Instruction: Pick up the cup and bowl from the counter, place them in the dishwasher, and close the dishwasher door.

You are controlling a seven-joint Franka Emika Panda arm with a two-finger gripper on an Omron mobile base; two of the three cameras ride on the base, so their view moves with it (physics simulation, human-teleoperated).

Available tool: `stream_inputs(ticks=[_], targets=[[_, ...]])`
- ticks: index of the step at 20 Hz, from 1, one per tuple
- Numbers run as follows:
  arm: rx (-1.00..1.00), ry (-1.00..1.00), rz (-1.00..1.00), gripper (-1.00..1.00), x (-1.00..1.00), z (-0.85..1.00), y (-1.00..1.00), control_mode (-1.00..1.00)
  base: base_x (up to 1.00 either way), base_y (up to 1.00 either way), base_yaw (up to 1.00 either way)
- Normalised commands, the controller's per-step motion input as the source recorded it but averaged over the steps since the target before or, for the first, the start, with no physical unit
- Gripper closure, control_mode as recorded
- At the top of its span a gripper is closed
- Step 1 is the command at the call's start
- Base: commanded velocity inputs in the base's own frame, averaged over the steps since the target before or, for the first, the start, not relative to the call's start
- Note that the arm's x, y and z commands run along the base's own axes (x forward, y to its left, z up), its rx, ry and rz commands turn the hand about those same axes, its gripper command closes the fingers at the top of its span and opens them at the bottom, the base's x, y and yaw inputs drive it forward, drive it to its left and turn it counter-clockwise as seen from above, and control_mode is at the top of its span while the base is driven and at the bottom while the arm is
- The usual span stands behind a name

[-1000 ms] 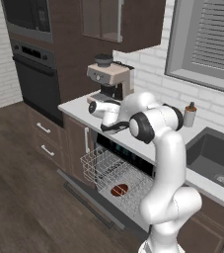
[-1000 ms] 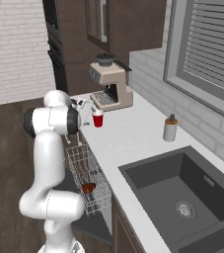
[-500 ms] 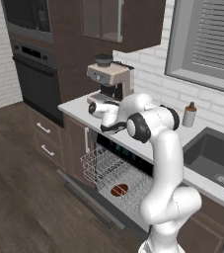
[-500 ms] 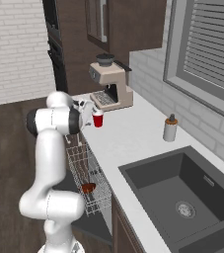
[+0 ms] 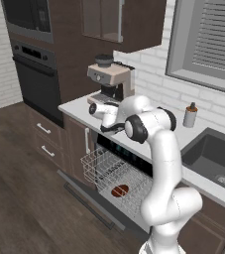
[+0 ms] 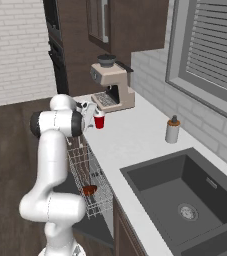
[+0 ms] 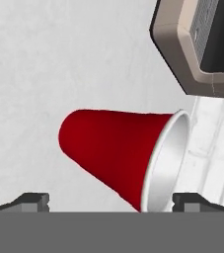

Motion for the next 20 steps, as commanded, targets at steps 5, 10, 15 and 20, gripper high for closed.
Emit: stream_inputs(ticks=[5,10,15,20], targets=[[0.00,0.00,0.03,-1.00,0.24,0.00,0.00,-1.00,0.00,0.00,0.00],[0.00,0.03,0.03,-1.00,0.24,0.00,0.00,-1.00,0.00,0.00,0.00],[0.00,0.01,0.01,1.00,0.00,-0.06,0.00,-1.00,0.00,0.00,0.00],[0.00,0.00,0.00,1.00,0.00,-0.11,0.00,-1.00,0.00,0.00,0.00]])
